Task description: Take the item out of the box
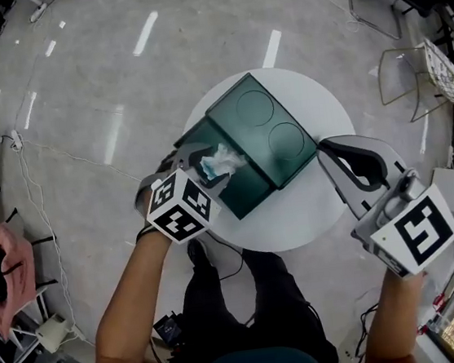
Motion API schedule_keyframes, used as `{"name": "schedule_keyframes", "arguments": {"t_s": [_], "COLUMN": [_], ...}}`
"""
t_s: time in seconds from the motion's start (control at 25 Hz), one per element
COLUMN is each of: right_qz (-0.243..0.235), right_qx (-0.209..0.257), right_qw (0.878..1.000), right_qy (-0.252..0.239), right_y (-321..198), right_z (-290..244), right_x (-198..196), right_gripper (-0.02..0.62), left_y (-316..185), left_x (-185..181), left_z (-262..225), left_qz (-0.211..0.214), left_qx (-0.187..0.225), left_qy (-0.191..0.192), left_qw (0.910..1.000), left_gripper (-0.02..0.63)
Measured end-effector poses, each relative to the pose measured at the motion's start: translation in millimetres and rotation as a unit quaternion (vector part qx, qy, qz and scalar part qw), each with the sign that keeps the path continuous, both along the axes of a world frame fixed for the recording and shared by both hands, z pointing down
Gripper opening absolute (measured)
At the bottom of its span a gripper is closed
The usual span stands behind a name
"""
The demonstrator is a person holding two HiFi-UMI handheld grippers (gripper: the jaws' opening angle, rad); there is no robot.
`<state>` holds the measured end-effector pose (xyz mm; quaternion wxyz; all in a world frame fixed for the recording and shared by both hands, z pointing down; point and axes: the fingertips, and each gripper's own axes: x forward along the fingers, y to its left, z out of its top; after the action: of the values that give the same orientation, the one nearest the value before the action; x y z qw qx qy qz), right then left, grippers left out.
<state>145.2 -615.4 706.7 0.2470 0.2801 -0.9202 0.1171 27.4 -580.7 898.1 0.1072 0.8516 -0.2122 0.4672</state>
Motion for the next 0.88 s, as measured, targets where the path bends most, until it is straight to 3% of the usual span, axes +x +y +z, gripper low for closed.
{"name": "schedule_keyframes", "arguments": {"t_s": [0.2,0.52,0.68,0.76,0.8,0.88], "right_qz": [0.0,0.007,0.009,0.008,0.008,0.015], "right_qx": [-0.014,-0.029,-0.032,-0.032,-0.031,-0.028], "right_qw": [1.0,1.0,0.999,0.999,0.999,0.999], "right_qy": [0.002,0.001,0.005,0.005,0.003,-0.001], "right_y": [-6,-8,-10,-9,-8,-8], "right_z": [27,53,53,50,48,40], "right_x": [11,23,29,30,29,27], "right_gripper": [0.04,0.04,0.04,0.04,0.04,0.04], "left_y": [0,-1,-8,-10,-11,-11], "left_x": [7,5,5,5,4,0], "left_z": [45,88,89,84,80,71], "left_qz": [0.017,0.029,0.025,0.024,0.022,0.017], "left_qx": [-0.022,-0.035,-0.04,-0.033,-0.027,-0.019], "left_qy": [-0.037,-0.1,-0.114,-0.116,-0.116,-0.113], "left_qw": [0.9989,0.994,0.9924,0.9925,0.9926,0.9933], "left_gripper": [0.279,0.265,0.217,0.145,0.057,0.025]}}
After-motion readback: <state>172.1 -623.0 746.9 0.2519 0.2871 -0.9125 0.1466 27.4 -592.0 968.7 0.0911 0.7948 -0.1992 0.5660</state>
